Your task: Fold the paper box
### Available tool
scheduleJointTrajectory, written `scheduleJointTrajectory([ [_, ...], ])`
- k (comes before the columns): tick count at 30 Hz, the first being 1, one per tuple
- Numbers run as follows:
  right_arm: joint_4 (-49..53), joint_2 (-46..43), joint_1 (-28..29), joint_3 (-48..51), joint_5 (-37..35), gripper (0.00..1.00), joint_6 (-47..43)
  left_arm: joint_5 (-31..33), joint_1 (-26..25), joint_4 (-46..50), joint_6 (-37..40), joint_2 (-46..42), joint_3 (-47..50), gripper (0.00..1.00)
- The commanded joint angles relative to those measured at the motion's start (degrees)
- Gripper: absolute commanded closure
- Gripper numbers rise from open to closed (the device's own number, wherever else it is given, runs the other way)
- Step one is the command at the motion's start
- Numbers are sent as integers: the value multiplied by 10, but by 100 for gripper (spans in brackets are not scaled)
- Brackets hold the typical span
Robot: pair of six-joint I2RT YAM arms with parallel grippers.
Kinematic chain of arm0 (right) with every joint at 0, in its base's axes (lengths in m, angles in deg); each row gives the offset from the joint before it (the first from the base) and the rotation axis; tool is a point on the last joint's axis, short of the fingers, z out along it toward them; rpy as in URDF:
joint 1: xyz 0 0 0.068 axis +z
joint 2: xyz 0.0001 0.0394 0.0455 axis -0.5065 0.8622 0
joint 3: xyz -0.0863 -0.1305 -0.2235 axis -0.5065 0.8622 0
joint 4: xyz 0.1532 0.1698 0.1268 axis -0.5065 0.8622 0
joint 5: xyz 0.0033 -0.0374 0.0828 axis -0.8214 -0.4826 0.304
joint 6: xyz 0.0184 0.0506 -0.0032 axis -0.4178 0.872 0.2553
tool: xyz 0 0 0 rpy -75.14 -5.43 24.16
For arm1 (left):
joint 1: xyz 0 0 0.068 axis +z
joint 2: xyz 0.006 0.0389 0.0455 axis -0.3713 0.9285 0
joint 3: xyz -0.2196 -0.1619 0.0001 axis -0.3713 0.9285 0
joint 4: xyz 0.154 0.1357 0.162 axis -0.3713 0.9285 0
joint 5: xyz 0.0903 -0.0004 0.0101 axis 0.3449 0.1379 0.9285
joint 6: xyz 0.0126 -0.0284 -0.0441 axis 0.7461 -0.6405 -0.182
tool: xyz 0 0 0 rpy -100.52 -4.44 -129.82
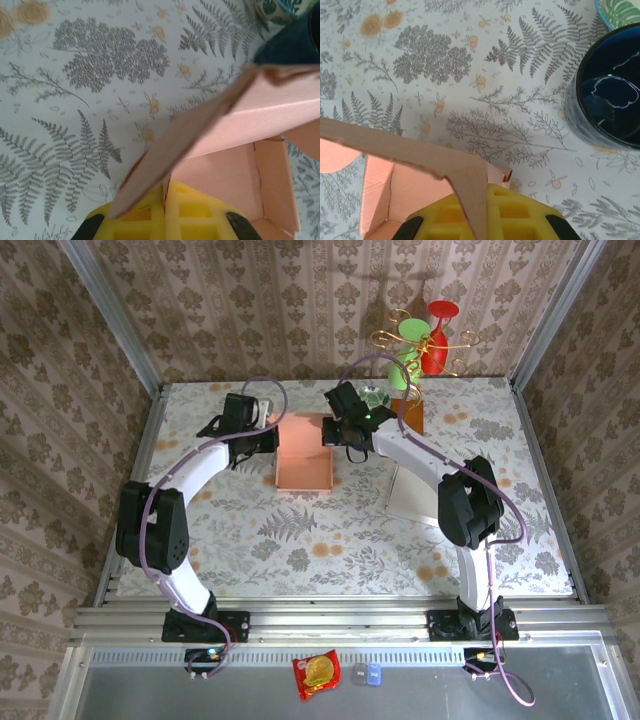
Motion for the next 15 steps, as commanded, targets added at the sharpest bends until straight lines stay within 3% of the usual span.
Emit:
scheduleJointTrajectory([
  [1,-78,-12,10,20,-13,100,25,-38,3,-90,-29,13,19,100],
  [15,-172,-28,19,122,-37,100,62,-70,4,-176,-54,25,81,100],
])
